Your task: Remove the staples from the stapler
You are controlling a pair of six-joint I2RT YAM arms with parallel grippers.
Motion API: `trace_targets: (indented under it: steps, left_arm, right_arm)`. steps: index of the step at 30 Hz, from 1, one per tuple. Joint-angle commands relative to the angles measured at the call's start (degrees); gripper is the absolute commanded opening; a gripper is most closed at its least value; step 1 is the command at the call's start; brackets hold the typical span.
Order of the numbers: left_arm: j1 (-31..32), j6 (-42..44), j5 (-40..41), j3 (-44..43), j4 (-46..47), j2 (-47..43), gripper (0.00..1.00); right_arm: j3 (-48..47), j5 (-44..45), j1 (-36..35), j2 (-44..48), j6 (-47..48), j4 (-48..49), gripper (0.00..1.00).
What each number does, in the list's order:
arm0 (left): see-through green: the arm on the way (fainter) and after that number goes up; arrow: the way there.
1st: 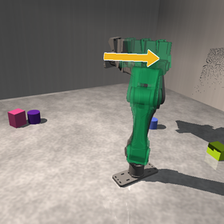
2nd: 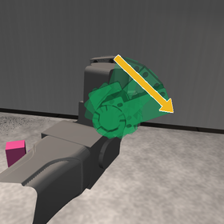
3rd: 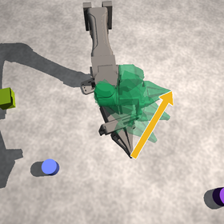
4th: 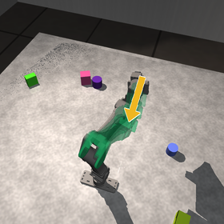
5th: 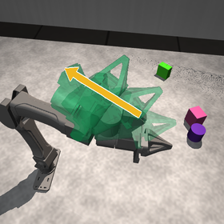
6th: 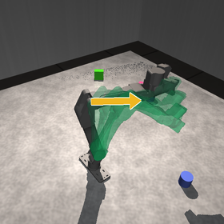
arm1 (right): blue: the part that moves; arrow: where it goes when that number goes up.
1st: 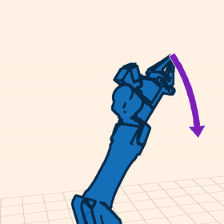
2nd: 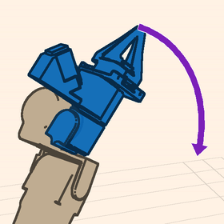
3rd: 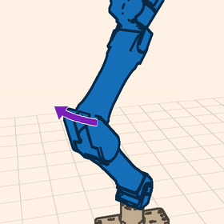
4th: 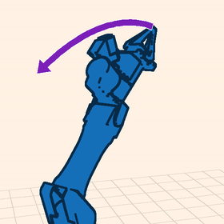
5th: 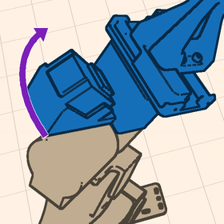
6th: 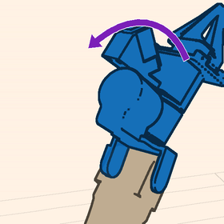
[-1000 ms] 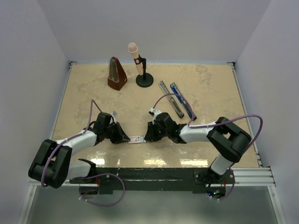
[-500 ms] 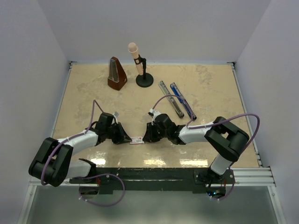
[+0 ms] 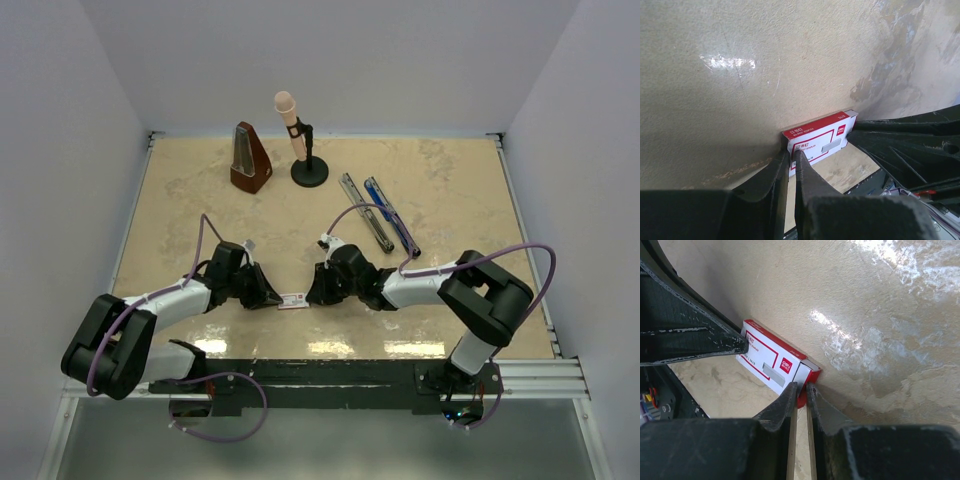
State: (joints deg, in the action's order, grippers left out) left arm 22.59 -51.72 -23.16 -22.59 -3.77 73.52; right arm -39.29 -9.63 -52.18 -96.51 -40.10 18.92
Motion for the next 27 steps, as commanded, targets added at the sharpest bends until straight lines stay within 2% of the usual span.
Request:
trace_targets:
  steps: [1,20,27]
  left_arm:
    - [1.1,-0.5,0.6,-1.1,1.3,0.7,0.14]
    - [2.3,-0.7,1.8,-1.9,0.7,1.3,0.16]
    - [2.9,-1.2,2.2,-1.2,1.4,1.3,0.17]
  right_arm:
    - [-1.1,3.3,-1.0,0.4,0.5,-0.9,0.14]
    - [-2.6,5.1,-2.4,-2.6,-1.6,-2.7,0.07]
    - [-1.9,3.3,-2.6,-2.8,-3.1,-0.1,0.07]
